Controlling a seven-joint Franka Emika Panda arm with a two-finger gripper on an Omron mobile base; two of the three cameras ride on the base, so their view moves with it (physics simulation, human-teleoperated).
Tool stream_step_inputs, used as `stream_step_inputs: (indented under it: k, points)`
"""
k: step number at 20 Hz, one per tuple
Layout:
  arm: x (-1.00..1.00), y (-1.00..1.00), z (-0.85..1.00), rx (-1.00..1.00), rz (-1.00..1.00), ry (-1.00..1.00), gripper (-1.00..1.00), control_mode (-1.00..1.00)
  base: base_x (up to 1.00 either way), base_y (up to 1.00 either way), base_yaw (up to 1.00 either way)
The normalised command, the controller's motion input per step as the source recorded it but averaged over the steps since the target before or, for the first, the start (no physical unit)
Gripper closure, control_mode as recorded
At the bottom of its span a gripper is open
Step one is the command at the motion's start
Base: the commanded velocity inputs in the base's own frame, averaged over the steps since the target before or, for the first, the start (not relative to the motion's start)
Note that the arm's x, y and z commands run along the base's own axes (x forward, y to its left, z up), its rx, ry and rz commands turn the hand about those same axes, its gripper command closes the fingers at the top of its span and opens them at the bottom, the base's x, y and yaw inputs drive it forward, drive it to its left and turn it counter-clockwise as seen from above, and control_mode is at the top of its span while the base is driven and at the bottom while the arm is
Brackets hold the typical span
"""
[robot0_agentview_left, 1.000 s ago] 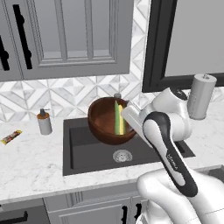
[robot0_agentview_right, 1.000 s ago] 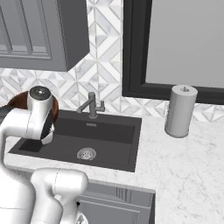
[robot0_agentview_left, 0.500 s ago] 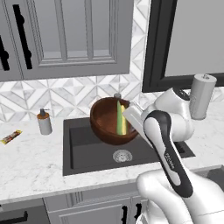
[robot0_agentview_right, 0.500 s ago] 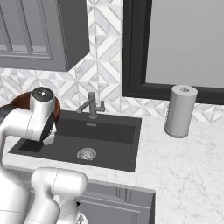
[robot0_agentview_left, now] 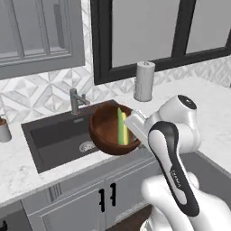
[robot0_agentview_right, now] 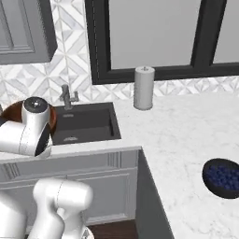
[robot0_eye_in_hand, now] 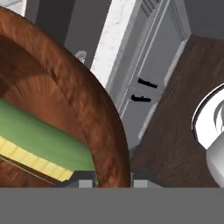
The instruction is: Pick the corn from the sink and place it in the bowl. Then pick the bowl and place it in the microwave. Then close the microwave door and press the start button.
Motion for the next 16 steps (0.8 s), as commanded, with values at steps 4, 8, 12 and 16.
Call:
stream_step_inputs:
  k: [4, 8, 12, 16]
  points:
    - [0.00, 0.00, 0.00, 0.00, 0.00, 0.00, 1.00, 1.00, -0.20, 0.12, -0.95]
    - [0.00, 0.00, 0.00, 0.00, 0.00, 0.00, 1.00, 1.00, -0.04, 0.04, -0.99]
    - [0.00, 0.00, 0.00, 0.00, 0.00, 0.00, 1.00, 1.00, 0.00, 0.00, -1.00]
    - [0.00, 0.00, 0.00, 0.00, 0.00, 0.00, 1.00, 1.00, 0.00, 0.00, -1.00]
